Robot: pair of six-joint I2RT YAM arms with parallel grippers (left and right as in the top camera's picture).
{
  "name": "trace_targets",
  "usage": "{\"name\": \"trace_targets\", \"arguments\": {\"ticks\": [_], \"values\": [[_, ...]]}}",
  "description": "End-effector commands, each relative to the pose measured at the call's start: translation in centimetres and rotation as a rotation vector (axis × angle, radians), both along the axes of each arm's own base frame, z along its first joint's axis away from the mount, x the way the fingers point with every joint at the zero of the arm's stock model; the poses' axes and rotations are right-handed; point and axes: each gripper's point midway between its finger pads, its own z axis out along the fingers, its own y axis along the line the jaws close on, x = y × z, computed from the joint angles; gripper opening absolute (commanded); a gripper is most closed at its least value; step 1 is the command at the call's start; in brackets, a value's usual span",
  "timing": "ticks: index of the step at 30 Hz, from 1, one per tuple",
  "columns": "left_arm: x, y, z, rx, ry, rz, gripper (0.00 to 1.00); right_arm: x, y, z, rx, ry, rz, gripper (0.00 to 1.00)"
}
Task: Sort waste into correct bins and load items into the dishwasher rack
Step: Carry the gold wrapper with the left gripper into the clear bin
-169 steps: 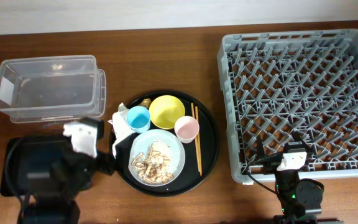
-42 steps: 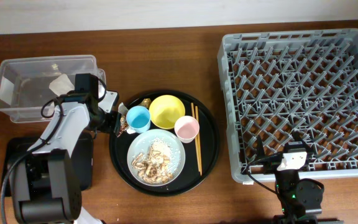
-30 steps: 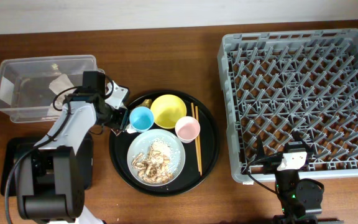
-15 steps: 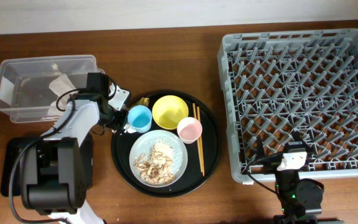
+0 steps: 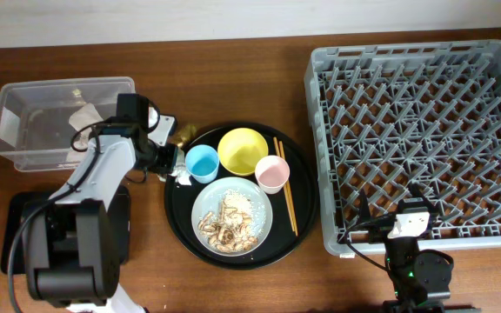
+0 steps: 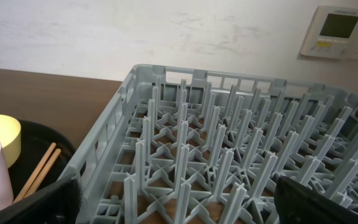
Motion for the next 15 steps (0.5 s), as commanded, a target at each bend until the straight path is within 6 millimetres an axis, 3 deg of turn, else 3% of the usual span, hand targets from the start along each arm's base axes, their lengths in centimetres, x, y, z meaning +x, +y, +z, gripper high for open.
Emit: {"name": "trace_targets", "arguments": {"ticks": [1,6,11,13,15], "values": [[0.9,-0.2,2.2,-0.019,-0.058,0.021,0.01,0.0,-0.3,-0.3,-0.004,0.004,-0.012,0.99],[1.2,-0.1,3.2,-0.021,-0.086,0.024,0.01,0.0,-0.3,-0.3,-0.004,0.004,-0.012,0.99],[3.4,2.1,9.7,-0.081,-0.250,0.221,0.01,0.0,-0.3,-0.3,-0.004,0.004,-0.012,0.99],[4.0,3.3,11.1,-0.103,-0.300,0.282,0.01,0.0,-0.3,-0.3,-0.004,0.004,-0.012,0.99],[5.0,3.9,13.6,-0.209,-0.378,0.336,0.01,0.0,-0.3,-0.3,-0.004,0.004,-0.012,0.99]]}}
